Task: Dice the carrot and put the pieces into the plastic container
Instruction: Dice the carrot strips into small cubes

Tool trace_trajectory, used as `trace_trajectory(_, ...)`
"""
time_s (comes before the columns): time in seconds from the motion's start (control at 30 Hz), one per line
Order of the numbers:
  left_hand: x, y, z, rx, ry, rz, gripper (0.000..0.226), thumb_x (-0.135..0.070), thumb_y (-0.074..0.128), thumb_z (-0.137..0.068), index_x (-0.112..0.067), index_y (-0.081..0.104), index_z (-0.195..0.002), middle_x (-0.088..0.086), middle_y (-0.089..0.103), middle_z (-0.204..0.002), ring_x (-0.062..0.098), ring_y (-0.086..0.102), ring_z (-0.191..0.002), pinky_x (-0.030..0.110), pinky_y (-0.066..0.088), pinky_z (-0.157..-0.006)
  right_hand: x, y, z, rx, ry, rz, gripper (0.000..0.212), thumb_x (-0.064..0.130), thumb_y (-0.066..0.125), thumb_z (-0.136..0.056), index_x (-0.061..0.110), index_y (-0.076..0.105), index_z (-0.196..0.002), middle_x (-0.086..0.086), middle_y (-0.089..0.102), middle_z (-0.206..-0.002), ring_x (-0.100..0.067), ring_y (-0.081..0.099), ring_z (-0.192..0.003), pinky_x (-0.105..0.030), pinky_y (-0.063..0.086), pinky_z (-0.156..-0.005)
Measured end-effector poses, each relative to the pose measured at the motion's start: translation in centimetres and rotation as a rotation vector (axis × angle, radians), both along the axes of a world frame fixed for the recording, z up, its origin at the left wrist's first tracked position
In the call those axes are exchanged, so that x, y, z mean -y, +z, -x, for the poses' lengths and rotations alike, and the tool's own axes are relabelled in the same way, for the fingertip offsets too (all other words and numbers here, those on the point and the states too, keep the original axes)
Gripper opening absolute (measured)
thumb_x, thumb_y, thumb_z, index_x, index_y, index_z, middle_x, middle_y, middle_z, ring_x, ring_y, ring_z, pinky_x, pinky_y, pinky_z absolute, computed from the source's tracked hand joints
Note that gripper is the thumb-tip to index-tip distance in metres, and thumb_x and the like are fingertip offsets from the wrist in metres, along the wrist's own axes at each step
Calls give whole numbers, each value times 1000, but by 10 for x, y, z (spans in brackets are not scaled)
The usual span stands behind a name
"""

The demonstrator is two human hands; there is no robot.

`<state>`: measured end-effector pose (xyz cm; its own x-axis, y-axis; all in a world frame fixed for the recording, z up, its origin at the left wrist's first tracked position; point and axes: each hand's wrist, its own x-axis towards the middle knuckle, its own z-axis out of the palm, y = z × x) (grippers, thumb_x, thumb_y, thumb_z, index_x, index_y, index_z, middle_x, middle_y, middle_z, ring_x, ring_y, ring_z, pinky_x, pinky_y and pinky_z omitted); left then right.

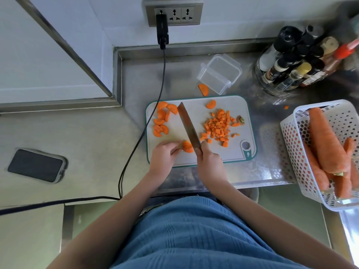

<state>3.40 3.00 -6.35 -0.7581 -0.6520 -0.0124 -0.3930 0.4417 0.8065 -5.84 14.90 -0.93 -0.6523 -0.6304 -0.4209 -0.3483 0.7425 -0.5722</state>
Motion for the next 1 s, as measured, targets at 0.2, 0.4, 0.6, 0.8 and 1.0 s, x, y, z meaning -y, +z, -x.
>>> trace_trajectory(0.2,-3,4,5,32,19,-30,11,-8,70,-81,-12,76,-90,-2,74,-84,6,65,-75,8,44,-69,3,-5,-6,-22,39,-60,17,28,28,-104,14,38,-105,-15,62,-75,-35,59,-65,-43,52,-58)
trace_trajectory(0.4,-6,-1,6,73,25,-24,9,-10,72,-80,-10,76,-87,0,73,-81,11,66,-73,12,45,-67,5,-20,-11,-59,75,-156,15,19,30,-104,13,35,-116,-15,61,-79,-35,60,-70,-42,52,-61)
trace_trajectory(0.6,-6,3,11,62,119,-61,9,-12,76,-77,-7,74,-83,0,72,-77,10,65,-71,5,43,-66,5,-25,-14,-58,78,-187,23,24,27,-104,14,34,-124,-18,65,-90,-37,63,-81,-44,53,-69)
trace_trajectory(0.8,-5,2,16,75,96,-93,17,-13,75,-78,-7,73,-94,2,72,-83,12,65,-75,4,41,-67,4,-22,-11,-50,82,-169,24,28,26,-104,13,37,-118,-17,63,-86,-36,62,-79,-43,53,-69)
trace_trajectory(1.0,-3,1,15,85,62,-64,11,-4,71,-79,-8,76,-88,4,72,-82,11,63,-72,2,39,-65,0,-24,-5,-121,156,-222,28,29,27,-104,13,34,-126,-19,64,-92,-38,63,-84,-42,52,-71)
